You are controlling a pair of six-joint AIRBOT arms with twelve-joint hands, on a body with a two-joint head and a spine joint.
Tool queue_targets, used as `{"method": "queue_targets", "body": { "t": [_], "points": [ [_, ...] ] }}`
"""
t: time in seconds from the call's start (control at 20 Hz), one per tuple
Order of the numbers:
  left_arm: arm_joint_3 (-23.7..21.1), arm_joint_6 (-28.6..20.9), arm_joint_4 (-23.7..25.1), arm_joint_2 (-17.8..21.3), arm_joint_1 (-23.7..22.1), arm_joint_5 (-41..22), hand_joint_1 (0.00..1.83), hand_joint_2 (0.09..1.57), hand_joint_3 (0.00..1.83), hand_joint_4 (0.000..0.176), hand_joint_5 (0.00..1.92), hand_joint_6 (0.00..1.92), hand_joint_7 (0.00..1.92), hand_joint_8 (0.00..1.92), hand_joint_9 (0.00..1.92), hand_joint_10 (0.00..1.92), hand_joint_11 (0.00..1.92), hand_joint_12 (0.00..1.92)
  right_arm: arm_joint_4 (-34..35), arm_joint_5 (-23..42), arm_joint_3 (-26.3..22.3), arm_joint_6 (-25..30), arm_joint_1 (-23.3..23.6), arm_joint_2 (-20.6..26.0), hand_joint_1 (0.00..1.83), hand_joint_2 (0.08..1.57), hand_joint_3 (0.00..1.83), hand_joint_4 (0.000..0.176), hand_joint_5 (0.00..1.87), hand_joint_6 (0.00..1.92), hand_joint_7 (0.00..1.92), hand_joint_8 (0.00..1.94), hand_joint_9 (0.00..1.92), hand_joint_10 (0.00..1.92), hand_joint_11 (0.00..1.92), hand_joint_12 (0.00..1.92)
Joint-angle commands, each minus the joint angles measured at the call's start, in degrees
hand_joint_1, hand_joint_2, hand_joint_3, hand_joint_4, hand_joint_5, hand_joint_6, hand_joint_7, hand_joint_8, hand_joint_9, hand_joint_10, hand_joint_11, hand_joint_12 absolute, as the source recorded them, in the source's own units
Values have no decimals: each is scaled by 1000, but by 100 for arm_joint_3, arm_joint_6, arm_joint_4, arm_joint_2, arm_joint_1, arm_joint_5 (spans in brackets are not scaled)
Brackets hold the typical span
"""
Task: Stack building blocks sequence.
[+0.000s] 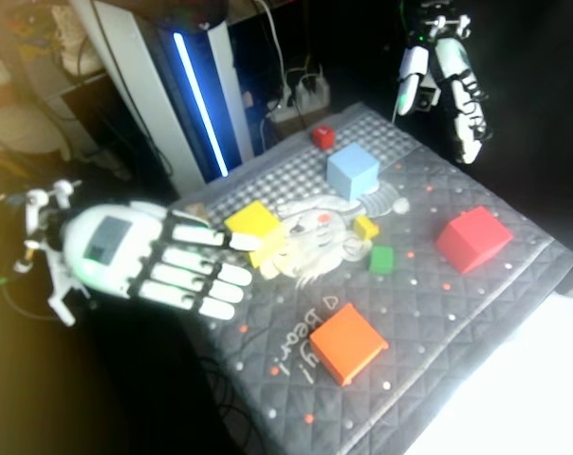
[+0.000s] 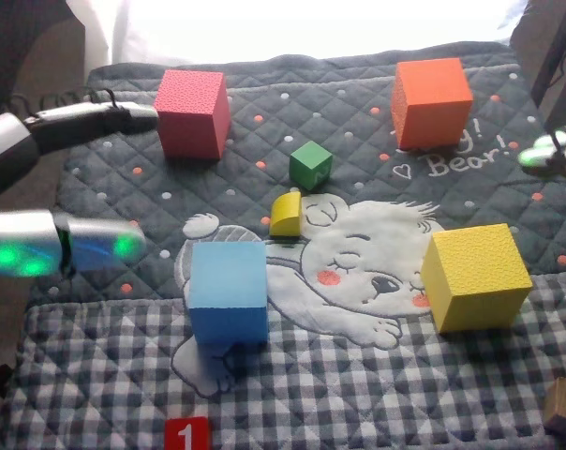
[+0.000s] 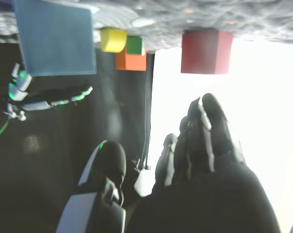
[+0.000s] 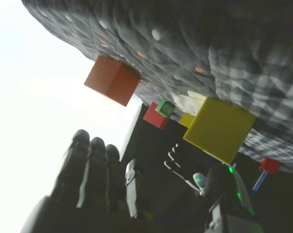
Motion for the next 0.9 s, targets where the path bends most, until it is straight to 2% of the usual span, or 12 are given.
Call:
{"method": "queue_targets", "body": {
  "t": [0.0, 0.1, 0.15, 0.2, 0.25, 0.35, 0.4, 0.45, 0.5, 0.55, 0.75, 0.85],
  "points": [
    [15, 17, 30, -11, -115, -520, 824, 940, 0, 9, 412, 7, 277, 3, 151, 16, 0, 371, 169, 677, 23, 11, 54, 39, 688, 1197, 1, 50, 443, 2, 307, 0, 310, 1, 149, 518],
    [-5, 190, 403, 8, -445, -235, 749, 898, 0, 89, 386, 0, 257, 0, 163, 8, 0, 484, 168, 677, 22, 11, 54, 46, 677, 1183, 0, 63, 364, 0, 231, 0, 235, 0, 20, 603],
    [-32, 330, 626, 12, -635, -42, 737, 878, 0, 134, 341, 0, 233, 0, 146, 1, 0, 499, 168, 677, 22, 11, 53, 46, 649, 1167, 0, 101, 284, 8, 193, 3, 198, 3, 3, 278],
    [-48, 377, 776, 12, -762, 71, 735, 875, 0, 150, 316, 0, 207, 0, 122, 1, 0, 460, 169, 677, 22, 11, 52, 46, 626, 1156, 0, 122, 244, 4, 188, 2, 202, 4, 0, 146],
    [-66, 380, 973, 12, -913, 176, 764, 869, 0, 150, 322, 1, 168, 0, 85, 1, 0, 364, 171, 677, 23, 11, 51, 48, 724, 1148, 0, 127, 216, 2, 176, 1, 195, 3, 126, 171],
    [-145, 378, 1348, 30, -1146, 258, 665, 844, 0, 156, 340, 0, 218, 2, 114, 4, 0, 464, 216, 680, 23, 3, 51, 61, 799, 1139, 0, 169, 142, 0, 145, 0, 175, 0, 157, 160],
    [-213, 378, 1578, 54, -1269, 271, 661, 824, 0, 172, 316, 0, 247, 11, 141, 13, 0, 464, 257, 682, 23, -22, 51, 73, 836, 1134, 0, 167, 119, 1, 136, 0, 169, 0, 162, 156],
    [-255, 378, 1707, 68, -1335, 296, 629, 805, 0, 175, 292, 0, 289, 8, 192, 16, 0, 502, 273, 685, 23, -36, 51, 81, 822, 1130, 0, 156, 73, 0, 126, 0, 172, 1, 171, 151],
    [-319, 378, 1923, 84, -1436, 365, 556, 796, 0, 176, 292, 0, 336, 3, 280, 9, 0, 722, 291, 700, 23, -50, 51, 97, 840, 1129, 0, 144, 32, 0, 99, 0, 138, 0, 167, 92],
    [-376, 359, 2203, 81, -1553, 532, 512, 791, 0, 176, 300, 0, 335, 0, 296, 2, 0, 810, 319, 743, 23, -51, 51, 119, 940, 1123, 0, 165, 28, 1, 78, 1, 90, 2, 136, 61],
    [-344, 204, 2681, -54, -1754, 1018, 488, 817, 8, 165, 313, 1, 336, 0, 313, 2, 0, 966, 318, 749, 42, -54, 53, 143, 1021, 1132, 1, 176, 68, 12, 84, 2, 93, 2, 110, 46],
    [-341, 171, 2936, -116, -1838, 1288, 457, 836, 2, 175, 257, 0, 322, 0, 275, 0, 0, 996, 319, 751, 47, -54, 57, 143, 990, 1142, 4, 176, 82, 11, 101, 6, 112, 6, 92, 38]
  ]
}}
